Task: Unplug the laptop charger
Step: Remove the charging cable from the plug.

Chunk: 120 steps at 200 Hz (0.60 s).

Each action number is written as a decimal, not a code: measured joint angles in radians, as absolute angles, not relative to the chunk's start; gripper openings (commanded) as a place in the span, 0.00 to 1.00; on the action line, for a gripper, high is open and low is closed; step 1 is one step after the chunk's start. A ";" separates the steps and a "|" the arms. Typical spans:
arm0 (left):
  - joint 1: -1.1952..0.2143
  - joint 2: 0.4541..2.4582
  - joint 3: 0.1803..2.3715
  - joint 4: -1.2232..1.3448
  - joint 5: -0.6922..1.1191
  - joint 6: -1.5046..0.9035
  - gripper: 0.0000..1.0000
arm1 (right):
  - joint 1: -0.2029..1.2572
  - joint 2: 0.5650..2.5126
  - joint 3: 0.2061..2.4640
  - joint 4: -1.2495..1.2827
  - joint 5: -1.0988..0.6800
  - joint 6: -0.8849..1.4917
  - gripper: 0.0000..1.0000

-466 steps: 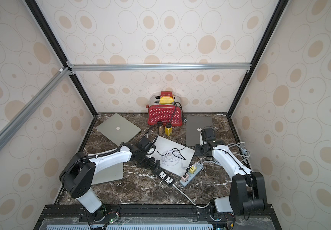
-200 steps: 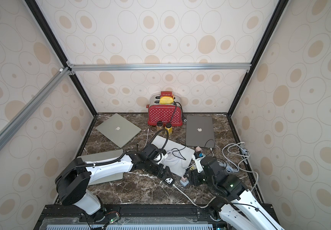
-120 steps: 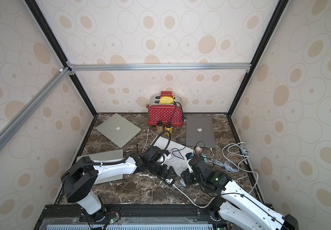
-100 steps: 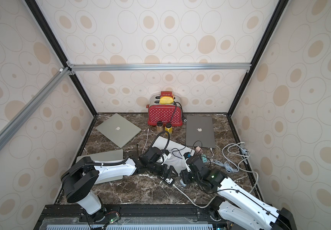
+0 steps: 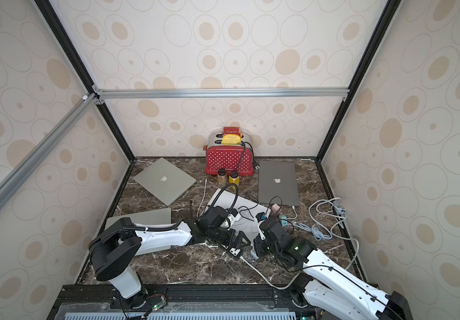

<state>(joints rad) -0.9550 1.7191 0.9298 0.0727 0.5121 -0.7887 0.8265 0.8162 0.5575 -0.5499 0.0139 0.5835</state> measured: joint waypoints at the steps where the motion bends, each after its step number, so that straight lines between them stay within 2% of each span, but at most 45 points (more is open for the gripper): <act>1: -0.955 1.721 0.932 0.073 0.511 -0.789 0.99 | 0.826 0.816 0.558 -0.550 0.014 0.584 0.07; 34: -0.971 1.755 0.949 0.101 0.500 -0.793 0.99 | 0.834 0.806 0.549 -0.545 0.026 0.593 0.00; 120: -0.997 1.773 0.913 0.220 0.428 -0.839 0.99 | 0.916 0.767 0.531 -0.545 0.146 0.673 0.00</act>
<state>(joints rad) -0.9974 1.7733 0.9131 0.2199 0.4278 -0.8391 0.9165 0.7673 0.5312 -0.5446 0.1459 0.6731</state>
